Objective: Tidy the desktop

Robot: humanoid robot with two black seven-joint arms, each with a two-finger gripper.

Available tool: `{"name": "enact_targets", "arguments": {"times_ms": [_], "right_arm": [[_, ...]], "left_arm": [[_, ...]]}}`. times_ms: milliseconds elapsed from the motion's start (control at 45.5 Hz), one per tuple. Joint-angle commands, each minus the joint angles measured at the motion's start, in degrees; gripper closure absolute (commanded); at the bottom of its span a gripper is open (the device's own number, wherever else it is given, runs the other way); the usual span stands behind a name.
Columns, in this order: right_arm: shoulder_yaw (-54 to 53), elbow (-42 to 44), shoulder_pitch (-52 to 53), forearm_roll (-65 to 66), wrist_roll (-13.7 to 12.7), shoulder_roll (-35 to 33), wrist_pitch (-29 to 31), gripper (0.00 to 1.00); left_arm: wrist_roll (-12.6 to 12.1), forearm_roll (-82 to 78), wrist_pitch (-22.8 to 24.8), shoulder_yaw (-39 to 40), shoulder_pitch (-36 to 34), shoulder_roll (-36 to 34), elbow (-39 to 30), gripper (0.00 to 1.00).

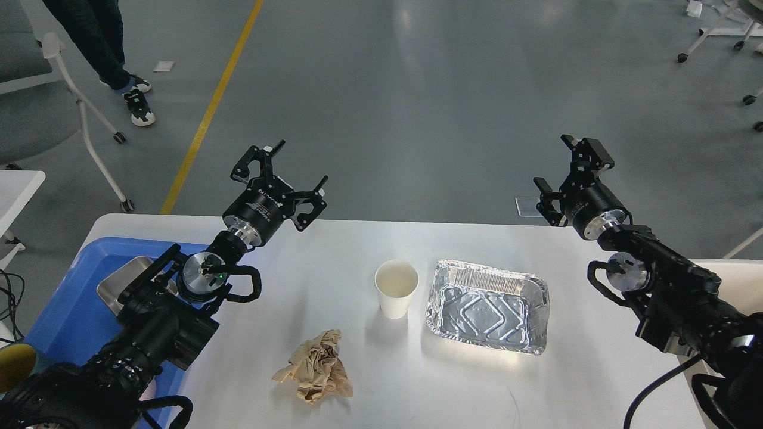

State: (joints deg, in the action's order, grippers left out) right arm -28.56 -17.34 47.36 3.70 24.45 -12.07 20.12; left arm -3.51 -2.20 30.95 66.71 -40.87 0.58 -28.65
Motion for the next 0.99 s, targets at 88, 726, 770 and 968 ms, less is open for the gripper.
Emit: {"name": "enact_targets", "arguments": {"times_ms": [88,726,770,968], "right_arm": [[-1.67,-0.33,0.02,-0.89,1.83,1.26,-0.43,0.0],[12.92,-9.37,0.63,16.32,3.85,-6.9,-1.84,0.0],[13.53,-12.09,0.37,18.35,3.85,-9.54,-1.93,0.0],[14.33,-30.28,-2.53,26.0,3.85,-23.68,-5.35,0.0]], "left_arm": [[0.61,0.0,-0.01,0.0,0.01,0.48,0.0,0.03],[0.61,-0.09,-0.01,-0.18,1.41,-0.31,0.0,0.03],[0.61,-0.09,-0.01,-0.27,1.41,-0.31,0.0,0.03],[0.52,-0.18,-0.01,-0.88,2.03,-0.22,0.0,0.03]]}}
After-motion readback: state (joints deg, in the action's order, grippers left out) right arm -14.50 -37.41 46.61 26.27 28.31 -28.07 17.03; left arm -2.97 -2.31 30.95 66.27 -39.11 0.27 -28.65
